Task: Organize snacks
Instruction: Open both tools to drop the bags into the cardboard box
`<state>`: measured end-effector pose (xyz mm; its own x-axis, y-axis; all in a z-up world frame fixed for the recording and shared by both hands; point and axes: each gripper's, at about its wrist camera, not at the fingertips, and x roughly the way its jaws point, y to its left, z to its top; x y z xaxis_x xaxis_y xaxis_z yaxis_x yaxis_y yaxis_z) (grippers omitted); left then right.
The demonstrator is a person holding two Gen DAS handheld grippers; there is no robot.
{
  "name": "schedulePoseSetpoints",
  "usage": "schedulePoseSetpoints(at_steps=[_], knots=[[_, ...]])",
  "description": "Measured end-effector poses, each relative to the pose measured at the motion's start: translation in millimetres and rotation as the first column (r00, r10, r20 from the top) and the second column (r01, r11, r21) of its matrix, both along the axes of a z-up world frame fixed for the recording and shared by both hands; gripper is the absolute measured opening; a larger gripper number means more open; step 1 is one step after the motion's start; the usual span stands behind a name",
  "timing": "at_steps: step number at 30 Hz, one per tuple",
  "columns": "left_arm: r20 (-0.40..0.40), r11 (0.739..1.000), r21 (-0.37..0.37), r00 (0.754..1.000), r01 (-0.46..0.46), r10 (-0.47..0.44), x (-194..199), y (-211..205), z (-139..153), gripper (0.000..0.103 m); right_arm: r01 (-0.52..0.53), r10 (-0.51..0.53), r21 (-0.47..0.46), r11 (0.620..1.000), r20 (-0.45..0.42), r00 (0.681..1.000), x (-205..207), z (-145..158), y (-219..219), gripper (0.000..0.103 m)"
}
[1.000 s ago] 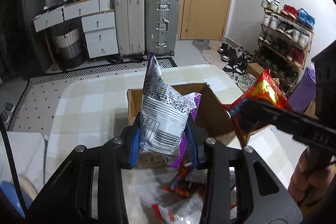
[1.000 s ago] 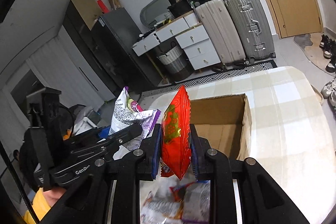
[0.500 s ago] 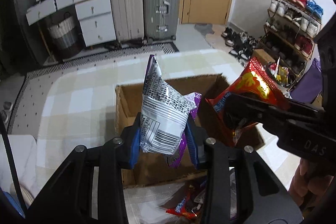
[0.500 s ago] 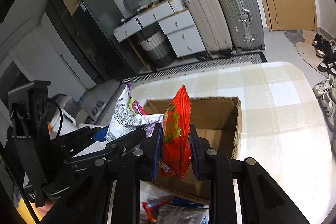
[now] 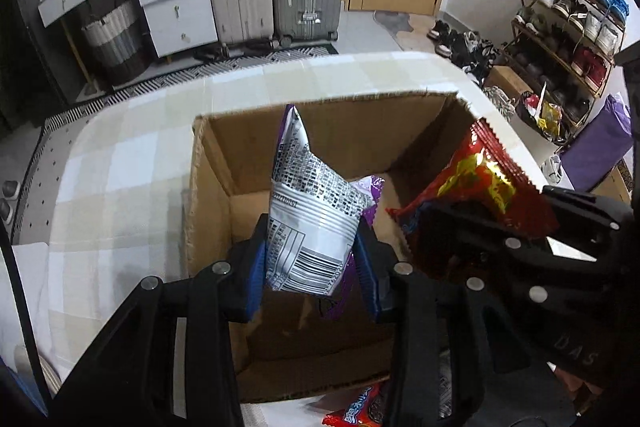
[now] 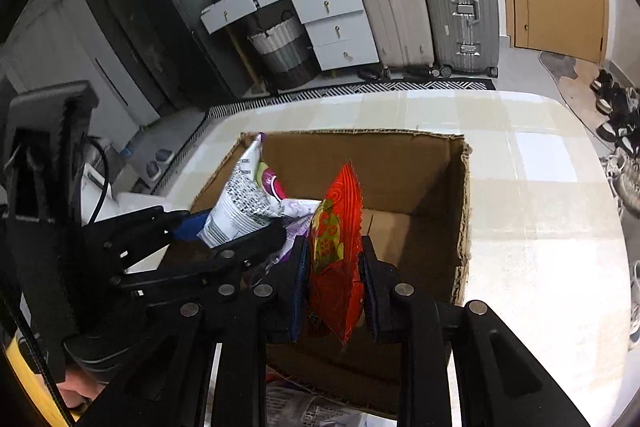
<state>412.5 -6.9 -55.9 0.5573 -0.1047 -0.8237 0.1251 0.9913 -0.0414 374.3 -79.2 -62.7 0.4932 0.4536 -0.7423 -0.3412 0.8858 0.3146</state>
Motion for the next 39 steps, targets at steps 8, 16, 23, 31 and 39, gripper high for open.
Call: schedulePoseSetpoints(at_steps=[8,16,23,31,39], knots=[[-0.010,1.000,0.008,1.000,0.002,-0.002,9,-4,-15,0.038,-0.001,0.000,-0.050,0.999,-0.011,1.000,2,-3,5,0.024],[-0.035,1.000,0.026,0.999,-0.002,0.003,4,-6,-19,0.047,0.019,-0.021,-0.070,0.997,-0.021,1.000,0,-4,3,0.024],[-0.006,1.000,0.004,1.000,-0.008,0.008,-21,3,-4,0.065,0.049,-0.049,-0.049,0.998,-0.002,0.999,-7,10,-5,0.024],[0.100,0.999,0.047,0.995,0.005,-0.009,-59,-2,32,0.081,0.068,-0.068,-0.008,0.998,0.053,0.996,-32,38,-23,0.028],[0.181,1.000,-0.002,0.983,-0.016,0.016,-137,1,87,0.082,0.073,-0.079,0.061,0.995,0.112,0.991,-90,74,-44,0.029]])
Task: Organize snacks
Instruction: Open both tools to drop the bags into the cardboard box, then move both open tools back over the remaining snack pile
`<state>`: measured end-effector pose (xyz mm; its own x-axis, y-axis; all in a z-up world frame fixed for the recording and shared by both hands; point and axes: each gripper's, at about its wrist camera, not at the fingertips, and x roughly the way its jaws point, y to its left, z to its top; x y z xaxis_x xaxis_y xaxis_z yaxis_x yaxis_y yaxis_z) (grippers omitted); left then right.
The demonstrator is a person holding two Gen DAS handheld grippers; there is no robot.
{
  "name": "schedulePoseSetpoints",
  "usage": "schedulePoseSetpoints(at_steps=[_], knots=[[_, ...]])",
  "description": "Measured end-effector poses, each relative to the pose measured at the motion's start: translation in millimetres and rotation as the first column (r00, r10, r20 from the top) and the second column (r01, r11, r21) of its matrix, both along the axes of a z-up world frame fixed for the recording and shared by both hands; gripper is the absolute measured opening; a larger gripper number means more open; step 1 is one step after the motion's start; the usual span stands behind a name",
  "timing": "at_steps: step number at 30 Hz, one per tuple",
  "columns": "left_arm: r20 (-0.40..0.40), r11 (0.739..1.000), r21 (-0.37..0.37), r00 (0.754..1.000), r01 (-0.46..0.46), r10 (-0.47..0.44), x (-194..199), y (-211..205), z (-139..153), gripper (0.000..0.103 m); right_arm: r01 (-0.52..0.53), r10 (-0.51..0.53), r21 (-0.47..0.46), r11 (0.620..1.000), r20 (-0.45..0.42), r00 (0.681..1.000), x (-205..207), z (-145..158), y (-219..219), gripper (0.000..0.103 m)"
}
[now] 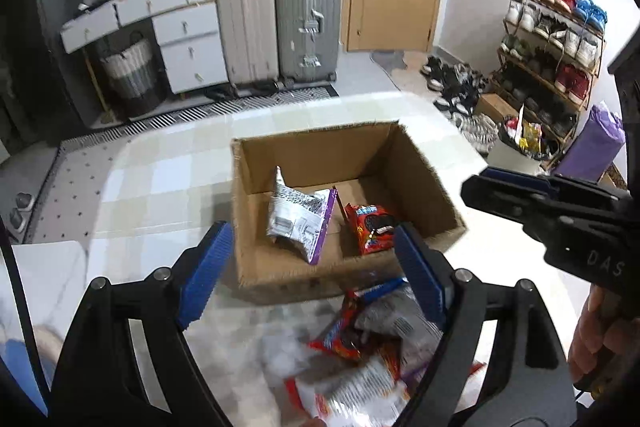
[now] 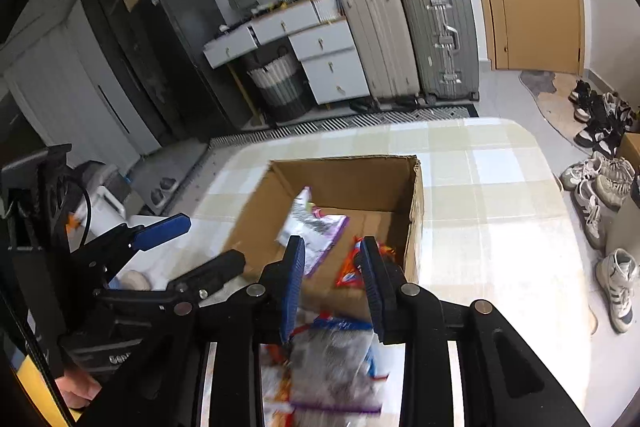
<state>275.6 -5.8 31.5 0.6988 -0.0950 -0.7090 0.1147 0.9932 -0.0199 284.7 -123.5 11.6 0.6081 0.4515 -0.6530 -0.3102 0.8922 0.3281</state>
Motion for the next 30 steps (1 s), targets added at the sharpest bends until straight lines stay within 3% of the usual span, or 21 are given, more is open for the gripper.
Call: schedulePoseSetpoints(at_steps=[4,7,9,10,13,14,16,19,24,30], knots=[[0.046,0.998,-0.065,0.999,-0.022,0.025,-49,5,38,0.082,-0.003,0.000,0.030,1.000,0.084,0.996,-49,31,-11,0.031],[0.095,0.995,-0.100,0.995,-0.016,0.025,-88,7,75,0.083,0.002,-0.012,0.073,0.997,0.143,0.990,-84,57,-21,0.040],[0.125,0.990,-0.140,0.992,-0.003,0.021,-120,8,101,0.090,-0.001,-0.016,0.097,0.995,0.174,0.985,-106,73,-27,0.048],[0.138,0.988,-0.152,0.990,-0.001,0.023,-136,10,111,0.100,-0.004,-0.017,0.106,0.994,0.194,0.981,-120,81,-29,0.048],[0.188,0.985,-0.170,0.981,-0.010,0.042,-180,14,135,0.102,-0.023,-0.003,0.108,0.994,0.229,0.974,-157,96,-29,0.052],[0.198,0.985,-0.171,0.979,-0.008,0.043,-196,14,141,0.102,-0.024,-0.002,0.107,0.994,0.234,0.972,-166,99,-28,0.055],[0.206,0.983,-0.182,0.977,-0.012,0.050,-225,17,149,0.102,-0.022,-0.003,0.101,0.995,0.240,0.971,-188,101,-26,0.082],[0.214,0.983,-0.180,0.974,-0.036,0.075,-267,23,148,0.102,-0.025,-0.012,0.114,0.993,0.314,0.949,-229,99,-27,0.099],[0.190,0.978,-0.198,0.977,-0.061,0.100,-307,33,118,0.102,-0.044,0.020,0.061,0.997,0.344,0.939,-271,78,-19,0.101],[0.174,0.975,-0.199,0.975,-0.102,0.137,-330,45,55,0.102,-0.070,0.057,0.024,0.997,0.352,0.934,-292,32,-10,0.101]])
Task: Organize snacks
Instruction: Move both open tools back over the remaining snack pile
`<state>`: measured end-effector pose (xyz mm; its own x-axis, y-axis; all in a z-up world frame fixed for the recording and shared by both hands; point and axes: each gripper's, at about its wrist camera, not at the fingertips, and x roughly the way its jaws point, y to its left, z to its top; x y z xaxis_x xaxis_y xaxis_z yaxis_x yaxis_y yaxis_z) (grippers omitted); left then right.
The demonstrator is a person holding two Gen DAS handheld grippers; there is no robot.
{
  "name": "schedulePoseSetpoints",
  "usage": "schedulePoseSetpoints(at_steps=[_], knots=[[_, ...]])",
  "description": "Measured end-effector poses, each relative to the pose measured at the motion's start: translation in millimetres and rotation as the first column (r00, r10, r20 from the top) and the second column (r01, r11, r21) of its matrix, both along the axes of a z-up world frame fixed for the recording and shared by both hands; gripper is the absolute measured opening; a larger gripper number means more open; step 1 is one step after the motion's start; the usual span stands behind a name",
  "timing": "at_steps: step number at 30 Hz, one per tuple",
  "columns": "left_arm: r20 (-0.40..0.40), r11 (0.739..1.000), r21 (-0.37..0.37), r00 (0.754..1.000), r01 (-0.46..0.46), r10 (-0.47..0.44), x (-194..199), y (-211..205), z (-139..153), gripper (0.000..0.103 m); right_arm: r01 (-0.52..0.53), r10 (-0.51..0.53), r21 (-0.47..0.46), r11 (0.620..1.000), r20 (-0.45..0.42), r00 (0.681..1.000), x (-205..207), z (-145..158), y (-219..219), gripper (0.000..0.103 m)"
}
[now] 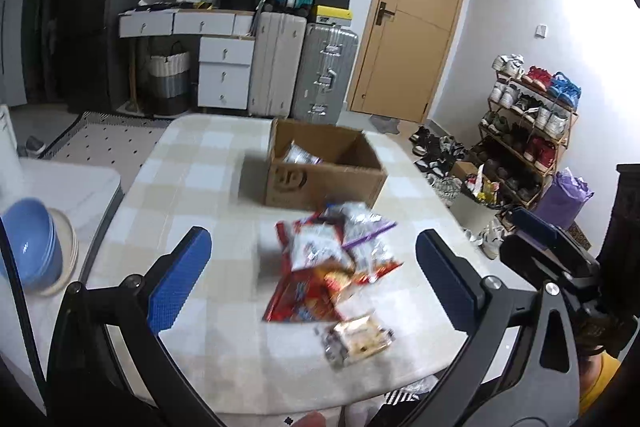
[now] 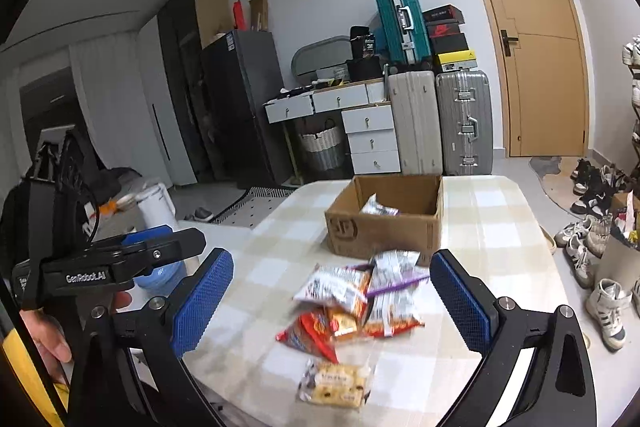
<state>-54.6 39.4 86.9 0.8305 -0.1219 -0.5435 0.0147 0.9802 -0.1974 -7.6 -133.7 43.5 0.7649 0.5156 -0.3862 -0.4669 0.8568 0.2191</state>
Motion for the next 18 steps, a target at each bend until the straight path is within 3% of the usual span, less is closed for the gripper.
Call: schedulePoseSetpoints(at_steps=[4,7,10,13,18], knots=[[-0.024,0.999,0.045,1.000,0.003,-0.002,2,2,-45,0.102,-0.036,0.037,-0.042,0.998,0.017,0.999,-2,-33,8,0.101],[-0.060,0.998,0.059,0.998,0.023,-0.020,13,2,-77,0.102,-0.053,0.054,-0.023,0.998,0.022,0.998,-1,-52,8,0.101],[-0.033,0.999,0.051,0.999,-0.008,0.010,19,6,-100,0.102,-0.051,0.051,-0.058,0.997,0.001,0.999,1,-76,9,0.101],[-0.029,0.998,0.041,0.998,-0.045,0.046,24,7,-110,0.102,-0.053,0.049,-0.043,0.998,-0.083,0.995,12,-92,9,0.101],[-0.022,0.997,0.067,0.999,-0.026,0.028,36,-5,-114,0.102,-0.053,0.054,0.009,0.999,-0.115,0.992,20,-95,5,0.101]])
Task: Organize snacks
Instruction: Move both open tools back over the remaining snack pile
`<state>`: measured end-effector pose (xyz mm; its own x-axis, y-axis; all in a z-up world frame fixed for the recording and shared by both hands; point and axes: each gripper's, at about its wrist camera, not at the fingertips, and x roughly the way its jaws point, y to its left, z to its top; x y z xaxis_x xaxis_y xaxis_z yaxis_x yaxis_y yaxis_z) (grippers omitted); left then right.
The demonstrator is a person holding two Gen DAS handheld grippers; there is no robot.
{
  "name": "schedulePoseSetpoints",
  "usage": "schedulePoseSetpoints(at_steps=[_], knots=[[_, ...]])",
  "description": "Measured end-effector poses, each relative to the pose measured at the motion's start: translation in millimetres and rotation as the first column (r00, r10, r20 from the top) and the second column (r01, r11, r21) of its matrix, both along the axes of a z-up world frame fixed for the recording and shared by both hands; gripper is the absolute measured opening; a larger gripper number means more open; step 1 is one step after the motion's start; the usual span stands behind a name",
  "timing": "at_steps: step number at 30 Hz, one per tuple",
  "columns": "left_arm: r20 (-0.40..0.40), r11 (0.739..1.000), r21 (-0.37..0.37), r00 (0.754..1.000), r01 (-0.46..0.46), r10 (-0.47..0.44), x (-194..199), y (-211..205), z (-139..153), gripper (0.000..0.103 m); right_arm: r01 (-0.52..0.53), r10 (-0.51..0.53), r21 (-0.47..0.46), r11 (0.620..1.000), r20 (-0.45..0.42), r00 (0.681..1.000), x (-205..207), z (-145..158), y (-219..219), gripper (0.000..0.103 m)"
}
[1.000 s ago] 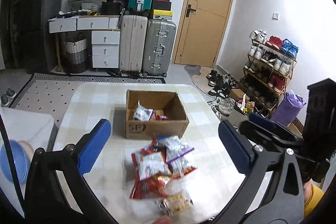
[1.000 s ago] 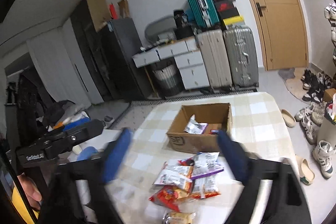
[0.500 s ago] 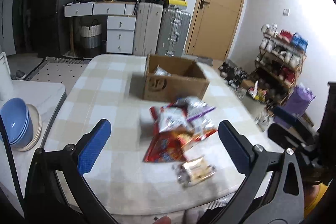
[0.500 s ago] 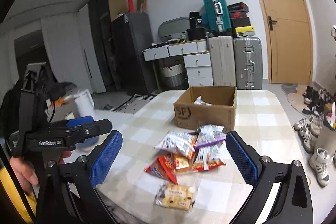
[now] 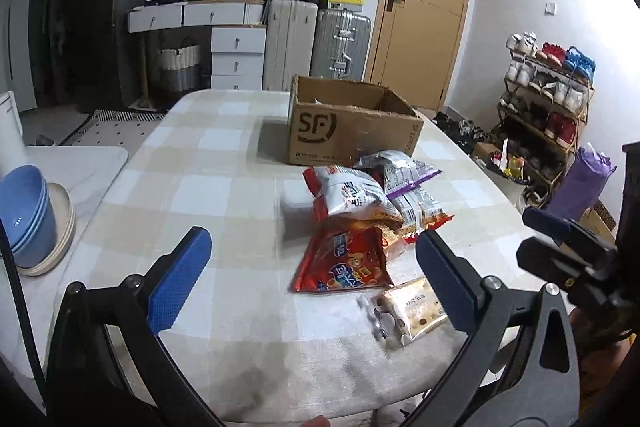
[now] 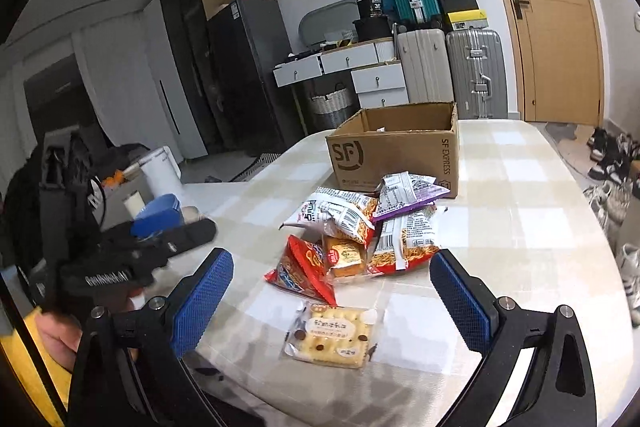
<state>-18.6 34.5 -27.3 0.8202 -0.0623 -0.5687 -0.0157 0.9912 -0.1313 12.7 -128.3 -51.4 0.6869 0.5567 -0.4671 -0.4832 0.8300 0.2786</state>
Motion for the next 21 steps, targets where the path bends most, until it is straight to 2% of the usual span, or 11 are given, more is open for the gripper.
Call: schedulePoseSetpoints(at_steps=[4,6,12,18,21], knots=[[-0.019,1.000,0.030,1.000,0.003,-0.003,10,-14,-1,0.102,0.011,-0.011,0.004,1.000,0.009,1.000,-3,4,1,0.101],[-0.014,0.999,0.026,0.999,0.033,-0.033,12,-21,0,0.102,0.016,-0.016,-0.013,1.000,0.012,1.000,-3,8,3,0.101],[-0.012,0.996,0.061,0.998,0.059,-0.059,11,-32,-3,0.102,0.035,-0.036,-0.028,0.999,-0.019,0.999,0,4,0,0.101],[-0.052,0.999,-0.008,0.998,0.034,-0.034,17,-24,-7,0.102,0.039,-0.038,0.031,0.999,-0.055,0.998,2,4,-7,0.101],[-0.046,1.000,0.010,0.999,0.023,-0.023,20,-18,-3,0.102,0.022,-0.021,0.005,1.000,-0.054,0.998,1,2,-2,0.101]])
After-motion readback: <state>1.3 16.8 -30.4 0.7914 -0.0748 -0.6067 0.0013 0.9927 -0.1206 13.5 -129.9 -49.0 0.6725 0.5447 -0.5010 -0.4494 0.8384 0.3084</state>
